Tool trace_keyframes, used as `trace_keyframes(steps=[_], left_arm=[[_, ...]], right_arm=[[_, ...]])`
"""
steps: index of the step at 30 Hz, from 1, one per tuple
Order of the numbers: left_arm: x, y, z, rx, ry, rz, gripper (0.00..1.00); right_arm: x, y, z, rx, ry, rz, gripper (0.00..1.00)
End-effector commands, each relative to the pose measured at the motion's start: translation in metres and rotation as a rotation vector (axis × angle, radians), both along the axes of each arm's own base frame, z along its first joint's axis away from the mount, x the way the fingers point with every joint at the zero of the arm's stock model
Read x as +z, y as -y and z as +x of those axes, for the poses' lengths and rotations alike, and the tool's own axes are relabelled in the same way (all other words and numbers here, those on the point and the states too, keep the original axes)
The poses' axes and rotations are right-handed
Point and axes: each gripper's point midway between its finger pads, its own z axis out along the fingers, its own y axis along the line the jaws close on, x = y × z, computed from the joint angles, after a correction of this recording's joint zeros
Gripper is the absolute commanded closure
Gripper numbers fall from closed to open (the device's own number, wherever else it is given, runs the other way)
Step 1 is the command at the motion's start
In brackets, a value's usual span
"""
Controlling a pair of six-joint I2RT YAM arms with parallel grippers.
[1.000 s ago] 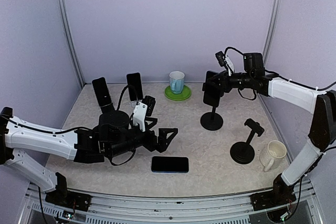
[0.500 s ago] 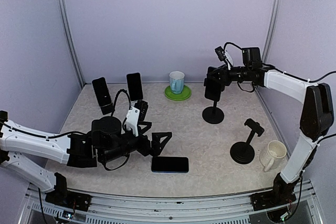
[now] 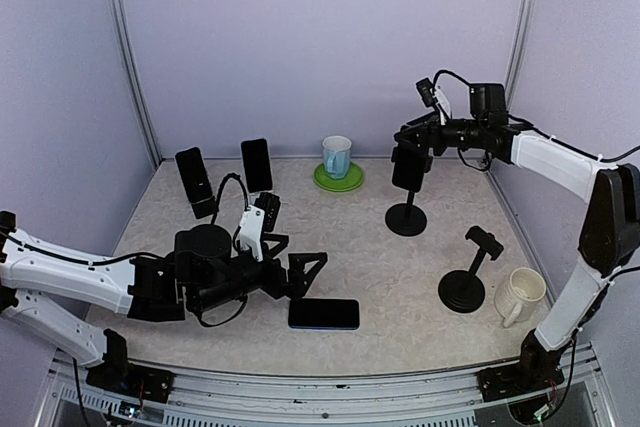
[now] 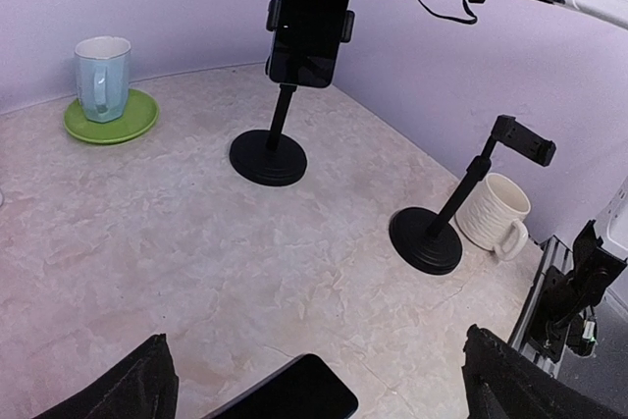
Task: Place the phone on the phone stand
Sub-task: Move the phone stand with the phone to the center of the board.
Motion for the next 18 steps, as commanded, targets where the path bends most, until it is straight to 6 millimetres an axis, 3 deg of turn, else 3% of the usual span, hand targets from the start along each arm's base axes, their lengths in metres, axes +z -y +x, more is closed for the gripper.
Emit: trace_keyframes(steps=[1,4,9,18], left_arm=[[-0.002,0.000,-0.002,0.004,-0.002,-0.017,0.01],[-0.004,-0.001,-0.004,0.005,-0.006,-0.018,0.01],[-0.007,-0.004,-0.006,0.009,-0.010,-0.024,0.01],[-0.015,-0.006,-0.010,0.009,-0.023,-0.034,0.01]], right_arm=[[0.016,0.023,-0.005,-0.087,-0.003,0.037,0.18],[0.019,0.030,-0.013,-0.112,-0.005,0.058,0.00],[0.020,0.042,-0.029,-0.171,0.006,0.072,0.00],[-0.008,0.069,-0.038,-0.272,-0.075,0.097,0.06]])
